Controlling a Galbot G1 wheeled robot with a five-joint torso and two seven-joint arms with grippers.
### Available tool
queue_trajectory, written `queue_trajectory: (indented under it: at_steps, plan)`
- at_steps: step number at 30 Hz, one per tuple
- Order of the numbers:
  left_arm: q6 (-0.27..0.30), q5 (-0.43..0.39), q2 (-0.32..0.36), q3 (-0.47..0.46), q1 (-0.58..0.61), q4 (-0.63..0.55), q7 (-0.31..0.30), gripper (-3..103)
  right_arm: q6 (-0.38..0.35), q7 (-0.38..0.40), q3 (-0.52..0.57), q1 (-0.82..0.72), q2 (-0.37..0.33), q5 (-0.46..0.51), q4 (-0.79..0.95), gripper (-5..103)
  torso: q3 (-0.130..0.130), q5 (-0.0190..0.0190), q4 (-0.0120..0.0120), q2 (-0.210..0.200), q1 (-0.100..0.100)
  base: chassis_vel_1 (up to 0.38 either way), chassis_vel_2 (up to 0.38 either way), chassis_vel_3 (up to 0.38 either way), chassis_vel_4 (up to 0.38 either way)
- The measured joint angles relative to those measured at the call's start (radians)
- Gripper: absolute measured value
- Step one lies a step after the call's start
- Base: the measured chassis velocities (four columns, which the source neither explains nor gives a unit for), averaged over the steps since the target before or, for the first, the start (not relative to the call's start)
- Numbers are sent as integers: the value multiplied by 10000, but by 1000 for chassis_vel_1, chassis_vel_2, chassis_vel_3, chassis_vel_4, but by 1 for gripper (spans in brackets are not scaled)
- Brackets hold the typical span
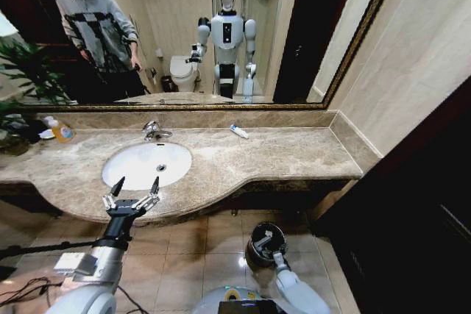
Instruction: Pick up the trash from the sink and place it in the trash bin.
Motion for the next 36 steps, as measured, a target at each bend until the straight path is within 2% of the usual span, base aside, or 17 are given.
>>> queue_trajectory:
  at_steps: [2,3,4,7,8,10,11,15,16,19,23,27,31,32,35,36]
  plan:
    - [0,0,0,-1,0,-1,-1,100,478,192,743,-777,-353,-975,1099,100,0,-2,-1,0,-1,0,0,0,0]
    - [0,0,0,0,0,0,0,100,565,199,1021,-1138,-482,-1131,1636,100,0,-3,-1,0,-1,0,0,0,0]
    - [0,0,0,0,0,0,0,100,565,199,1021,-1138,-482,-1131,1636,100,0,-3,-1,0,-1,0,0,0,0]
    - [0,0,1,0,0,0,0,100,366,-175,1977,-2612,-767,-978,4330,100,0,-1,-5,1,-2,0,0,0,0]
    - [0,0,1,0,0,0,0,100,366,-175,1977,-2612,-767,-978,4330,100,0,-1,-5,1,-2,0,0,0,0]
    - [0,0,0,0,0,0,0,100,128,-687,2718,-3606,-685,-951,6548,100,-1,-3,-3,2,-2,0,0,0,0]
    - [0,0,0,0,0,0,0,100,128,-687,2718,-3606,-685,-951,6548,100,-1,-3,-3,2,-2,0,0,0,0]
    - [0,0,0,-1,0,0,-1,100,-229,-1020,3044,-4935,-757,-1137,9686,100,-1,-3,-2,2,-1,0,0,0,0]
    - [0,0,0,-1,0,0,-1,100,-229,-1020,3044,-4935,-757,-1137,9686,100,-1,-3,-2,2,-1,0,0,0,0]
    - [0,0,0,0,0,0,0,100,-765,-1202,2984,-5310,-774,-1120,11620,100,-1,-4,-3,2,-2,0,0,0,0]
    - [0,0,0,-1,0,0,0,100,-871,-1385,2815,-5205,-1043,-997,12404,100,0,-4,-1,2,-1,0,0,0,0]
    - [0,0,0,0,0,0,0,100,-966,-1718,2548,-4834,-1596,-371,13034,100,1,-3,-2,1,1,0,0,0,0]
    - [0,0,0,-1,0,0,-1,100,-2099,-2084,1944,-3654,-2182,1209,13641,100,0,-4,0,2,1,0,0,0,0]
    - [0,0,0,-1,0,0,-1,100,-2099,-2084,1944,-3654,-2182,1209,13641,100,0,-4,0,2,1,0,0,0,0]
    - [0,0,0,0,0,0,0,100,-2809,-2353,1394,-2755,-2843,2658,13484,100,1,-4,-1,0,1,0,0,0,0]
    - [0,0,0,0,0,0,0,100,-2809,-2353,1394,-2755,-2843,2658,13484,100,1,-4,-1,0,1,0,0,0,0]
